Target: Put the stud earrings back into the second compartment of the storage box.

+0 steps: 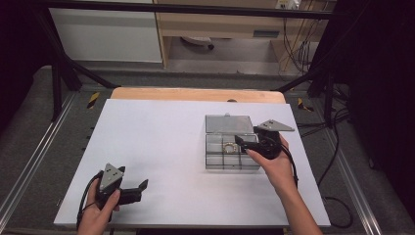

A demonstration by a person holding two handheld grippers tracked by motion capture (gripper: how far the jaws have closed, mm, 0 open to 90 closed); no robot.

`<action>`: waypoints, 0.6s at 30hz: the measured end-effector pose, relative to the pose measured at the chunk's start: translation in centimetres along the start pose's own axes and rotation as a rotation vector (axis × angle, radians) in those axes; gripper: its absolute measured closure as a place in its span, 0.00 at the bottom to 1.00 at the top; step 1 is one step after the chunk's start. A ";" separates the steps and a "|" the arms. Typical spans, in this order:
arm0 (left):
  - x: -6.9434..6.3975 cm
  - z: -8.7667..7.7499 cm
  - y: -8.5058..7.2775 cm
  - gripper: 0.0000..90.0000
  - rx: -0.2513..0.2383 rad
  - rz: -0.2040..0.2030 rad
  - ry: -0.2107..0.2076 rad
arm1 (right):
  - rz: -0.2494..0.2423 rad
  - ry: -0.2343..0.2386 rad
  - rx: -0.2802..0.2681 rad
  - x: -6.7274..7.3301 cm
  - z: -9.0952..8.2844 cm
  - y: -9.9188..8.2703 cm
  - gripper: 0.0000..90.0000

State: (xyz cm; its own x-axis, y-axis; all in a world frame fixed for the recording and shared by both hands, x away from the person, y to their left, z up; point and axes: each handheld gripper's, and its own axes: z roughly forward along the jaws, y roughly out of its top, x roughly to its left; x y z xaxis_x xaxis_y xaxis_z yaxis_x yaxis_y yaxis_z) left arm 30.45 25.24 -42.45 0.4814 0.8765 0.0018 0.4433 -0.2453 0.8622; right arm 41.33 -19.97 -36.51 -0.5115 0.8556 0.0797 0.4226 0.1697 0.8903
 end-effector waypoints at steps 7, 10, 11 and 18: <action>0.4 -0.7 0.1 0.08 -0.051 -0.025 0.020 | 0.012 -0.016 -0.084 -0.7 -4.4 -1.3 0.10; 0.7 -0.8 0.1 0.08 -0.052 -0.034 0.028 | 0.018 -0.032 -0.091 -1.2 -6.1 -2.4 0.07; 0.8 -0.8 0.1 0.08 -0.053 -0.040 0.028 | 0.020 -0.036 -0.098 -1.3 -6.6 -2.9 0.06; 0.9 -0.7 0.1 0.08 -0.046 -0.047 0.029 | 0.060 -0.115 -0.050 -2.5 -8.4 -7.8 0.05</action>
State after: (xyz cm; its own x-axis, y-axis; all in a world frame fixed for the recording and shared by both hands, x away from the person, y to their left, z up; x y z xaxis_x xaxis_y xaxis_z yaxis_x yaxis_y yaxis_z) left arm 30.38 26.32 -42.05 0.4385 0.8984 -0.0246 0.4292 -0.1853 0.8840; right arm 33.03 -27.57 -39.92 -0.3962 0.9142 0.0847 0.4111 0.0941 0.9067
